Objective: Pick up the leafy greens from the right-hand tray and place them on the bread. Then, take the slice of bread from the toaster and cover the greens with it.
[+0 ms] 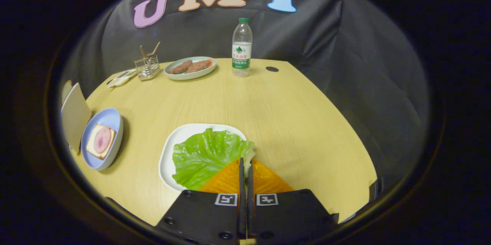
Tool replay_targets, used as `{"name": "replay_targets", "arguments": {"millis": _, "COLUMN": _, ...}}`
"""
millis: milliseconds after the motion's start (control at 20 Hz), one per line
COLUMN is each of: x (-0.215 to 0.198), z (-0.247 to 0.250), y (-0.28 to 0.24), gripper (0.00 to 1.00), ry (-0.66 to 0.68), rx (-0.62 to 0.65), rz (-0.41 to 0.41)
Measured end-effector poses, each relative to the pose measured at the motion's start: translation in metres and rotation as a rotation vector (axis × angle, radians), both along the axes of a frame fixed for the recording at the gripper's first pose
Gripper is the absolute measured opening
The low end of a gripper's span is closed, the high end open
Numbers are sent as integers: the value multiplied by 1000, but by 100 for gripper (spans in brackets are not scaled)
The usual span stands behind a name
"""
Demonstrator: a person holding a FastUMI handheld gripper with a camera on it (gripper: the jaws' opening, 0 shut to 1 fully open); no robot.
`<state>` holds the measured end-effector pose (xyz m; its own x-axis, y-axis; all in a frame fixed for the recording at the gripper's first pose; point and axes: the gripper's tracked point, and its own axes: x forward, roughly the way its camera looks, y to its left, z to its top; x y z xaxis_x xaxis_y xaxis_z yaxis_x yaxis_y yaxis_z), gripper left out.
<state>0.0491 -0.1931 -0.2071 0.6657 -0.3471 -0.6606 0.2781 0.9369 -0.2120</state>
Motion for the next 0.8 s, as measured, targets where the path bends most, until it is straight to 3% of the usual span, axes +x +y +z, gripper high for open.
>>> {"name": "replay_targets", "arguments": {"millis": 350, "x": 9, "z": 55, "y": 63, "gripper": 4, "ry": -163, "rx": 165, "rz": 74}}
{"name": "replay_targets", "arguments": {"millis": 800, "x": 27, "z": 105, "y": 220, "gripper": 4, "ry": -291, "rx": 340, "rz": 342}}
